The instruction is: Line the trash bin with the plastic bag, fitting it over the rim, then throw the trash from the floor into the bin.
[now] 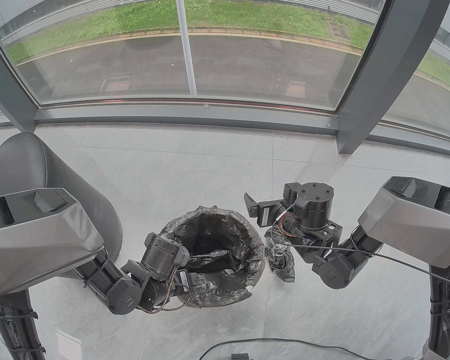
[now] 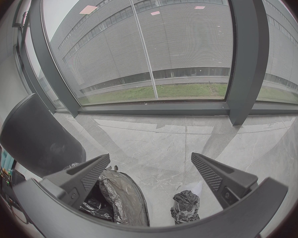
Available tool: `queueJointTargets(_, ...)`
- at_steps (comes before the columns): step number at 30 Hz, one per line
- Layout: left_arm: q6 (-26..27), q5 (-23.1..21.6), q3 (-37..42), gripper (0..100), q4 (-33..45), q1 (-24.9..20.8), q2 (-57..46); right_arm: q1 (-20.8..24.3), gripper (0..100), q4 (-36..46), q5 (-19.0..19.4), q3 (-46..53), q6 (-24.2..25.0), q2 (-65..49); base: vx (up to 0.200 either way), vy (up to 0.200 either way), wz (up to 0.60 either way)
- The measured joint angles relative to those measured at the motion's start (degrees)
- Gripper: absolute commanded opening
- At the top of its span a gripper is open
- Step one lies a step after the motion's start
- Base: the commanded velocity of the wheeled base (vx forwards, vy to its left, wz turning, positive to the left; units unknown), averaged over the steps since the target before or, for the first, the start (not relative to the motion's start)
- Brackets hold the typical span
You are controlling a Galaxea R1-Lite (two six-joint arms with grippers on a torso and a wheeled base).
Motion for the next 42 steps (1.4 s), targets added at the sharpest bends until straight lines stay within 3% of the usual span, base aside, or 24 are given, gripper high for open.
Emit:
queueJointTargets(29, 1.1, 1.2, -0.5, 100, -0.6, 0.0, 7.0, 0.0, 100, -0.1, 0.0, -0.3, 0.0, 0.6, 0.000, 0.000, 0.00)
queueJointTargets(42, 0.9, 0.8, 2.6, 100, -2.5, -0.2, 1.8, 0.0, 100, -0.1, 0.0, -0.3, 0.0, 0.6, 0.000, 0.000, 0.00)
